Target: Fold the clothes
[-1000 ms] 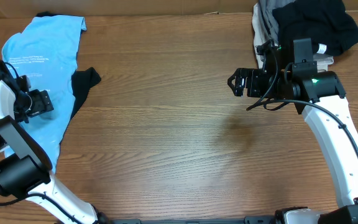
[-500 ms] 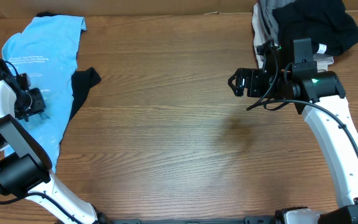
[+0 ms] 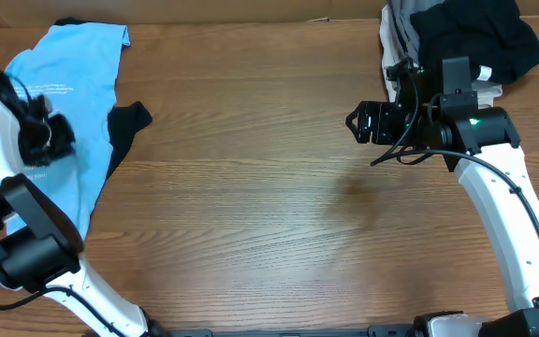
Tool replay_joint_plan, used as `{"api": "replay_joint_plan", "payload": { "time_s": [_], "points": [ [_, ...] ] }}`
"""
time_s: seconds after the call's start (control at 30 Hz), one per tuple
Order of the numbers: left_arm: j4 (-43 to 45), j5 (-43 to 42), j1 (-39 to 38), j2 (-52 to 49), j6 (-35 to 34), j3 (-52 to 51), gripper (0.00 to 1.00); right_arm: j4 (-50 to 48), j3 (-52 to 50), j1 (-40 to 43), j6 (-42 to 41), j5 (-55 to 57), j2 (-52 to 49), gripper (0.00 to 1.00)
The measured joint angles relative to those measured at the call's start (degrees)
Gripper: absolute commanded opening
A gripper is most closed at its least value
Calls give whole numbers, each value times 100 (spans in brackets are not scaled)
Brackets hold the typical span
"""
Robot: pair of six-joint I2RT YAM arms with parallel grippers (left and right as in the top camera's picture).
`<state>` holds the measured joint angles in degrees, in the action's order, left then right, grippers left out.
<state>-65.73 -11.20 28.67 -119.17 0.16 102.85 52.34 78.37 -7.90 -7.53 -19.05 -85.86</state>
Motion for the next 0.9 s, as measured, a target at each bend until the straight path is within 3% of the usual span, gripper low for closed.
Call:
{"api": "replay_joint_plan", "payload": {
  "time_s": [0.2,0.4,0.63,0.9],
  "points": [
    [-809,-872,-841,2,-170,1344,4,-24,0,0,4,-291,-2,75],
    [-1036,-1368,-2013,35,-184,2723,4,153,2,0,2,-669,-2,74],
    [-649,-1672,-3110,210,-470,4325,4,275,2,0,2,-977,-2,74],
    [37,-1937,-3641,411,-1067,4874,4,219,2,0,7,-1115,-2,75]
  ]
}}
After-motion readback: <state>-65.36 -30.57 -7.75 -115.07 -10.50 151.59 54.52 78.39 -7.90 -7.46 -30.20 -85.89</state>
